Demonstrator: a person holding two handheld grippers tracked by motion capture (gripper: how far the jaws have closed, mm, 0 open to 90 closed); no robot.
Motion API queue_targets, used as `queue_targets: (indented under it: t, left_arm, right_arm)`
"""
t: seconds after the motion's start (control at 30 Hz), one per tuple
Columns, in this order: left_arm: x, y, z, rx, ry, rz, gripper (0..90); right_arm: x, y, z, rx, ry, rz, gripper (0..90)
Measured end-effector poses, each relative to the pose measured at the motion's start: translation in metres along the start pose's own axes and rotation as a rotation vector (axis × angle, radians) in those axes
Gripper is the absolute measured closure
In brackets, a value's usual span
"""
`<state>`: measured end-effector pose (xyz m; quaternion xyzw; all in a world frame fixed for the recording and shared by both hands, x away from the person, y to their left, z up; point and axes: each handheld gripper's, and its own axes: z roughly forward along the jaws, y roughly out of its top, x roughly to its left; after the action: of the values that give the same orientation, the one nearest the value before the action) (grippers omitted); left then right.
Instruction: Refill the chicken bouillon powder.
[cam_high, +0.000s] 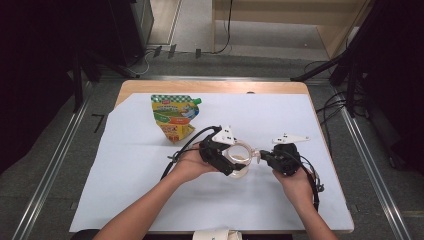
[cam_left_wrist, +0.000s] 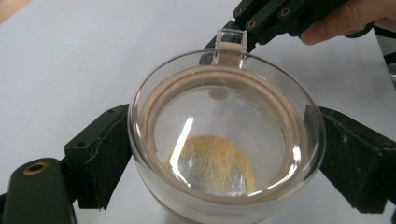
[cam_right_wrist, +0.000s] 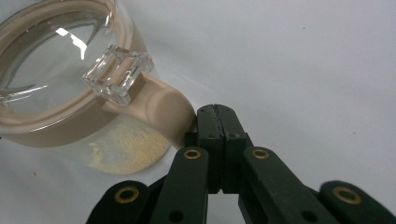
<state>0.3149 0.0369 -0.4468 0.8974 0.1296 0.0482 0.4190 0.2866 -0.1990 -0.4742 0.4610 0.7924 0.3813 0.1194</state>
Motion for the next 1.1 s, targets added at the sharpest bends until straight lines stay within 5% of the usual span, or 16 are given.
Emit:
queue_targets:
  t: [0.57, 0.97, 1.1]
  left_arm:
    - [-0.0001, 0.0067, -0.0006, 0.038, 0.002, 0.011, 11.7]
    - [0.0007, 0.0071, -0.0007, 0.029, -0.003, 0.002, 11.7]
    - [0.0009, 0.0025, -0.0011, -0.007, -0.008, 0.000, 11.7]
  right_arm:
    - [0.0003, -0.0004, 0.0005, 0.004, 0.000, 0.003, 90.0]
    - [0.0006, -0.0004, 0.0005, 0.005, -0.002, 0.002, 90.0]
    - [0.0009, -0.0005, 0.0003, 0.006, -0.001, 0.003, 90.0]
